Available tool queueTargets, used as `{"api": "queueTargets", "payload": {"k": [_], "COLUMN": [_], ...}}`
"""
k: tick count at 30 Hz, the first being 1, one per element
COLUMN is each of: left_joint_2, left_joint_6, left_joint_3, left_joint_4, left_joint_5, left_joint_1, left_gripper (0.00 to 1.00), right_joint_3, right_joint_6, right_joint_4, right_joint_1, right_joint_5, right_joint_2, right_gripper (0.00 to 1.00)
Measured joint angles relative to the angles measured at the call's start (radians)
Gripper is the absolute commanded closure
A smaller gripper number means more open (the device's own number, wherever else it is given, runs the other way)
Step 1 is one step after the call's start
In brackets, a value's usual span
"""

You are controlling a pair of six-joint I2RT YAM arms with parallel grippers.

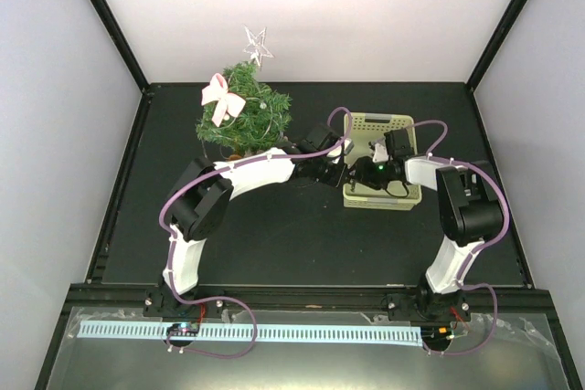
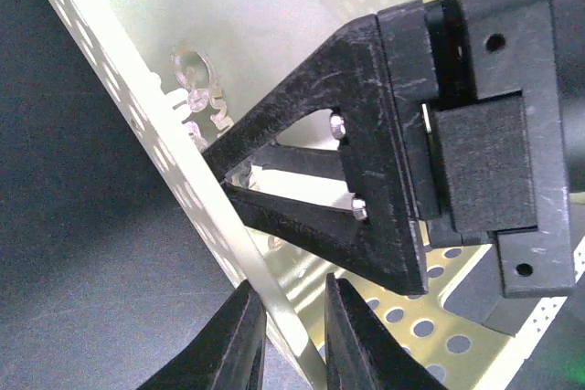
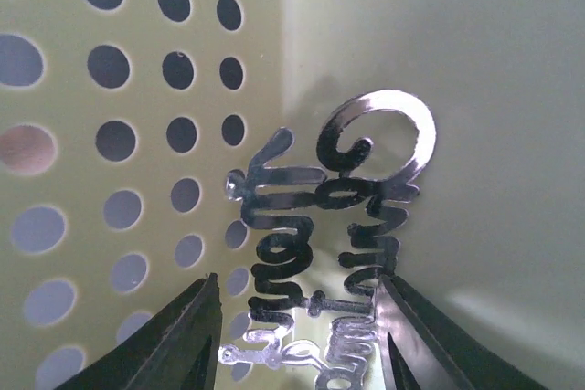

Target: Decorate the small christmas tree

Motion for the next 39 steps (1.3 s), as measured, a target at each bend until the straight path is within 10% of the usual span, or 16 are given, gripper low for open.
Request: {"api": "queueTargets", "payload": {"k": [15, 39], "left_joint_2": [0.000, 0.000], "left_joint_6": [0.000, 0.001], "left_joint_3": [0.000, 0.000], "left_joint_4": [-0.002, -0.002], "left_joint_5": [-0.001, -0.002], "left_joint_1": [0.002, 0.005], "left_gripper": [0.82, 0.82], "right_joint_3": [-0.083, -0.063], "right_joint_6": [0.102, 0.112], "right_joint_4": [0.164, 0.211], "right_joint_1": [-0.038, -0.037], "right_joint_5": [-0.140, -0.193], "right_joint_2": [-0.005, 0.038], "right_gripper": [0.47, 0.85]}}
